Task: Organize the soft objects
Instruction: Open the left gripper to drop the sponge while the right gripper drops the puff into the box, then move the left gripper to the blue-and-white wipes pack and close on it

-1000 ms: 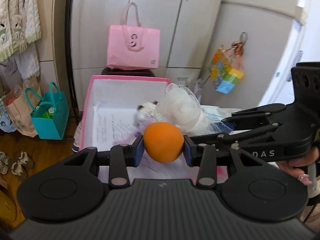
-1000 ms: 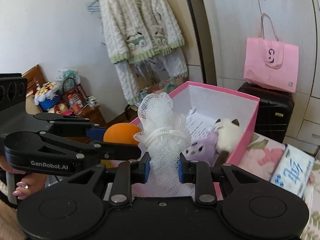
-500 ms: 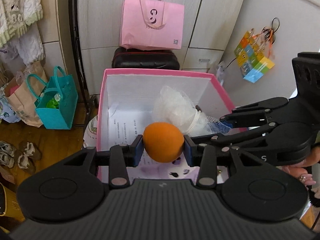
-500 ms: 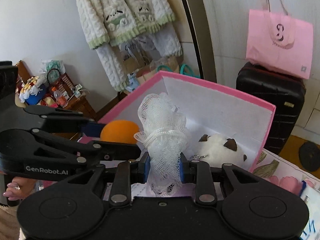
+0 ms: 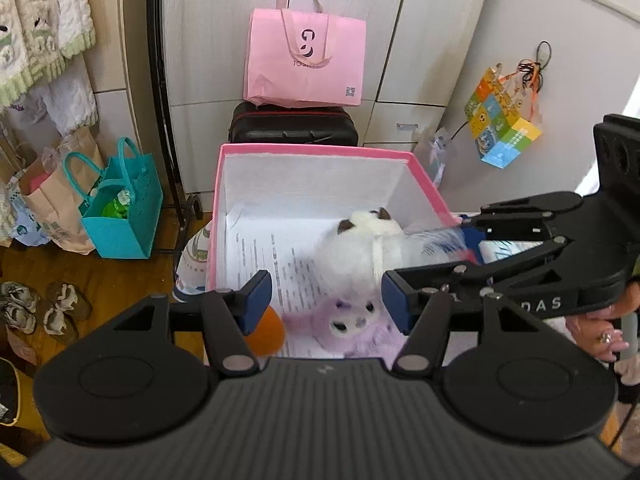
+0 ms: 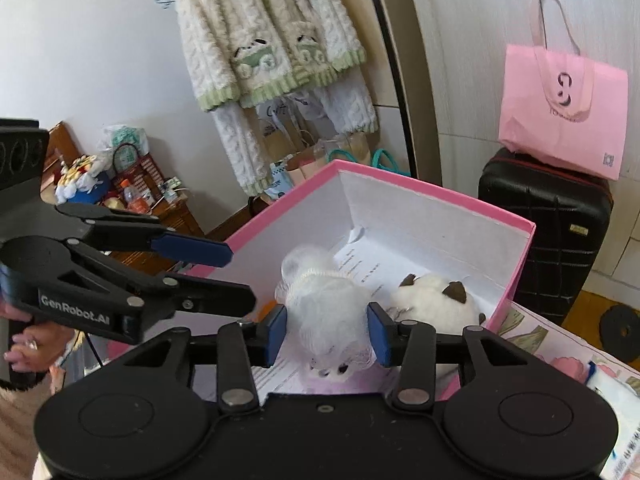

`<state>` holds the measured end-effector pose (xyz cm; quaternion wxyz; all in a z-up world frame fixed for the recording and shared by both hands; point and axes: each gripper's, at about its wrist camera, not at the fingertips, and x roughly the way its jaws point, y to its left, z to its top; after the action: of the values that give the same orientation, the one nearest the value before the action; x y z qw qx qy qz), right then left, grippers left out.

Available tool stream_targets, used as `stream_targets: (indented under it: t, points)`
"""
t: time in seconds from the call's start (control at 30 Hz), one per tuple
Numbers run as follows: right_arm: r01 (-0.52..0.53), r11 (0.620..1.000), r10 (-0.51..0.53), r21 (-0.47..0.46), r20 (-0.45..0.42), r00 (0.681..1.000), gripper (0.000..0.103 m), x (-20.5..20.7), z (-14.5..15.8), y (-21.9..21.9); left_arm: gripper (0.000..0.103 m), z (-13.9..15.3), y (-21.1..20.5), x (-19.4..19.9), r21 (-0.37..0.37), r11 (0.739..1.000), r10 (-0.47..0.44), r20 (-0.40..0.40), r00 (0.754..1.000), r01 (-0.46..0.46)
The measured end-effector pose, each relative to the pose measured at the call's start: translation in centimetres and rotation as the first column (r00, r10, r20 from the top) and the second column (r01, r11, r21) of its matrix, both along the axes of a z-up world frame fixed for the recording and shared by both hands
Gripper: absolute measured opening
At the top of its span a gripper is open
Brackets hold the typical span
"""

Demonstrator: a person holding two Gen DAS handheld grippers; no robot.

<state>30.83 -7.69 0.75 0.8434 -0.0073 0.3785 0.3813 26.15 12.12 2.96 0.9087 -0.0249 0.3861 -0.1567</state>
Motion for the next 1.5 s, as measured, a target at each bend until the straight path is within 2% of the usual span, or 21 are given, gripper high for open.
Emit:
stream_targets:
  t: [0.07, 0.23, 0.43, 0.77, 0.93, 1.1, 1.33, 1.5]
  points:
    - [-0.003, 1.0, 0.003, -0.005, 0.026, 1.0, 0.053, -1.2, 1.0, -0.1, 0.061, 1.0, 0.1, -1.4, -0.009, 1.0, 0.0, 0.002, 1.0, 0.0]
    - [-0.028, 0.999, 0.031, -0.028, 0.104, 0.994, 0.071, -4.7, 3.5, -0.4, 0.062, 3.1, 0.7, -5.0, -0.051, 0.999, -0.005, 0.003, 1.0, 0.005]
    - [0.0, 0.996, 0.012, -0.086, 0.137, 0.991, 0.071, -7.9, 5.0, -1.2, 0.063, 4.4, 0.1, -8.8, -0.05, 0.998, -0.043, 0.002, 0.999, 0.043]
    - [0.064, 0.993, -0.05, -0.103, 0.139, 0.989, 0.071, -14.4, 6.9, -6.9, 0.067, 6.0, -3.2, -14.3, 0.031, 0.985, -0.168, 0.032, 0.985, 0.167]
    - [0.136, 0.981, -0.109, -0.142, 0.184, 0.977, 0.071, -18.3, 6.7, -10.6, 0.068, 5.2, -6.0, -16.2, 0.052, 0.965, -0.258, 0.015, 0.966, 0.257]
    - [0.214, 0.964, -0.175, -0.156, 0.231, 0.957, 0.071, -21.6, 6.1, -14.6, 0.068, 4.2, -9.7, -17.8, 0.07, 0.93, -0.36, -0.012, 0.933, 0.36]
    - [0.288, 0.949, -0.251, -0.127, 0.243, 0.937, 0.071, -23.5, 4.0, -19.3, 0.068, 3.2, -15.1, -18.0, 0.06, 0.89, -0.45, -0.026, 0.892, 0.451]
    - [0.308, 0.948, -0.279, -0.084, 0.251, 0.927, 0.071, -23.4, 2.3, -21.7, 0.068, 2.2, -18.3, -17.3, 0.052, 0.882, -0.468, -0.02, 0.884, 0.468]
